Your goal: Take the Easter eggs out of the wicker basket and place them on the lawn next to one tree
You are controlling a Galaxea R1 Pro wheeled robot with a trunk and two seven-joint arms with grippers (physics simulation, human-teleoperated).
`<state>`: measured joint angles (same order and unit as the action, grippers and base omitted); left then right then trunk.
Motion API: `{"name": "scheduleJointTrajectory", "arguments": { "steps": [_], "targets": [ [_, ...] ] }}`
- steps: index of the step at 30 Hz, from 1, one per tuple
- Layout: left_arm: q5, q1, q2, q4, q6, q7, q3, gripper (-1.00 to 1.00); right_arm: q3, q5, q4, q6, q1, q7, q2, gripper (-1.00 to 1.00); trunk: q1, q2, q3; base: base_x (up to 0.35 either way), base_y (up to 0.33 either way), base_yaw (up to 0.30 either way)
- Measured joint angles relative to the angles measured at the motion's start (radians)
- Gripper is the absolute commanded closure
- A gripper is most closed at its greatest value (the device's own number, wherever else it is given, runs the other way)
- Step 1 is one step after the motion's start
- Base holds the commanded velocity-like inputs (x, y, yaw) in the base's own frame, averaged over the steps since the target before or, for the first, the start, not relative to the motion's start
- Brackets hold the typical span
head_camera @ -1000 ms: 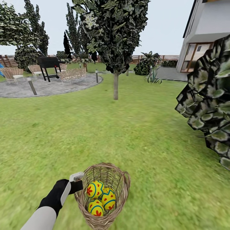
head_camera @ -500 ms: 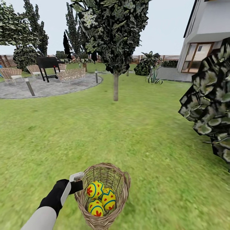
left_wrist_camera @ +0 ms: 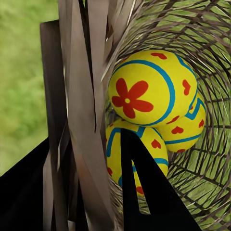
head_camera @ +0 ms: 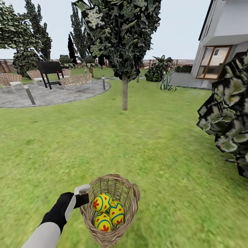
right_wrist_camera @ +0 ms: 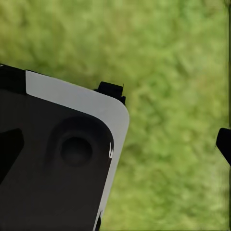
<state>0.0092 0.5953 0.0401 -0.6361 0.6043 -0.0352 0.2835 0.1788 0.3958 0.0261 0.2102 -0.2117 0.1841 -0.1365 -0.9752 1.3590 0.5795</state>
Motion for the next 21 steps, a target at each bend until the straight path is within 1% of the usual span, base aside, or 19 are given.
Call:
{"name": "scheduleJointTrajectory", "arguments": {
  "steps": [3, 6, 21],
  "targets": [
    [-0.006, 0.001, -0.002, 0.0, 0.0, 0.0, 0.0, 1.0, -0.001, 0.0, 0.0, 0.0, 0.0, 0.0, 0.0, -1.0, 0.0, 0.0, 0.0, 0.321, 0.0, 0.0],
    [-0.001, 0.0, -0.002, 0.0, 0.0, 0.0, 0.0, 1.0, 0.0, 0.0, 0.0, 0.0, 0.0, 0.0, 0.0, -1.0, 0.0, 0.0, 0.0, 0.322, 0.0, 0.0],
    [-0.003, 0.0, -0.001, 0.001, 0.002, 0.0, -0.001, 1.0, 0.0, 0.0, 0.0, 0.0, 0.0, 0.0, 0.0, -1.0, 0.0, 0.0, 0.0, 0.323, 0.0, 0.0]
  ]
}}
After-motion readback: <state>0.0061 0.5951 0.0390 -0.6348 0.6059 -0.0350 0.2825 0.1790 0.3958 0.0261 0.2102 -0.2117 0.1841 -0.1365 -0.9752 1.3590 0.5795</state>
